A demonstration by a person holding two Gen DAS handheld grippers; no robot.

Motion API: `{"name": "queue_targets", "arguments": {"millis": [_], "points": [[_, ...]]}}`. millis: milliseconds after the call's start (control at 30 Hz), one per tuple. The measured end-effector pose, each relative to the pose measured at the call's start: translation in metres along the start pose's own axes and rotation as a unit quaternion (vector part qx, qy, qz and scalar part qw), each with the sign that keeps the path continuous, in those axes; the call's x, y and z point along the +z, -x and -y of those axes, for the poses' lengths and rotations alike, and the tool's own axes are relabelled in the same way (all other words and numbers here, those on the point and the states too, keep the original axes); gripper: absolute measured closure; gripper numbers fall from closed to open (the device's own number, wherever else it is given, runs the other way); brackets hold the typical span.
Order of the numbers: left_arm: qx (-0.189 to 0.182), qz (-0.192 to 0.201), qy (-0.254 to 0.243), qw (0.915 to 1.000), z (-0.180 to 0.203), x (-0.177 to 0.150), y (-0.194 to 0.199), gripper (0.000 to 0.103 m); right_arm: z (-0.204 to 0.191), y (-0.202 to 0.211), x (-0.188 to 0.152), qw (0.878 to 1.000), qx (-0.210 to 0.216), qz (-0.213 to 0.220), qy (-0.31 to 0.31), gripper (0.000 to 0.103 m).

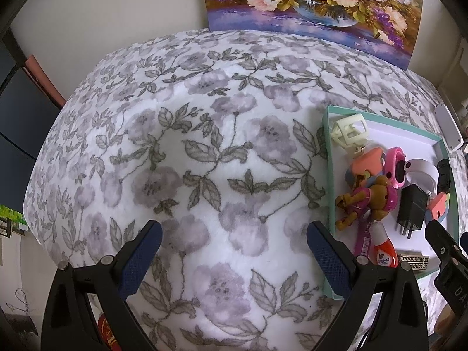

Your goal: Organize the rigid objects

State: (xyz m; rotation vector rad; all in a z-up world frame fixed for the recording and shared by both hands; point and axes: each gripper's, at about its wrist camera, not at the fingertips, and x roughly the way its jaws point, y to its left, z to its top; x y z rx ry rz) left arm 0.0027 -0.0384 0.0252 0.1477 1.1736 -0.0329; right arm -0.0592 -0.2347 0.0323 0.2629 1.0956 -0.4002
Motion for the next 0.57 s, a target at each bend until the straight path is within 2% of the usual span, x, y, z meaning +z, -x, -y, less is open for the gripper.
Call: {"name": "queue_targets", "arguments": {"millis": [267,567], "points": [[-0.019,-0.008,0.001,0.9998,0.0004,-0.001,-0.002,0.004,0.0003,-0.0006,-0.0003,1.0,0.0,-0.001,0.0,0.0],[-0.021,0.001,-0.006,0.9998,0.0025,-0.0014,0.0018,0.004,0.0013,-0.002,-0.001,1.0,-0.001,-0.004,0.002,0.0]]}}
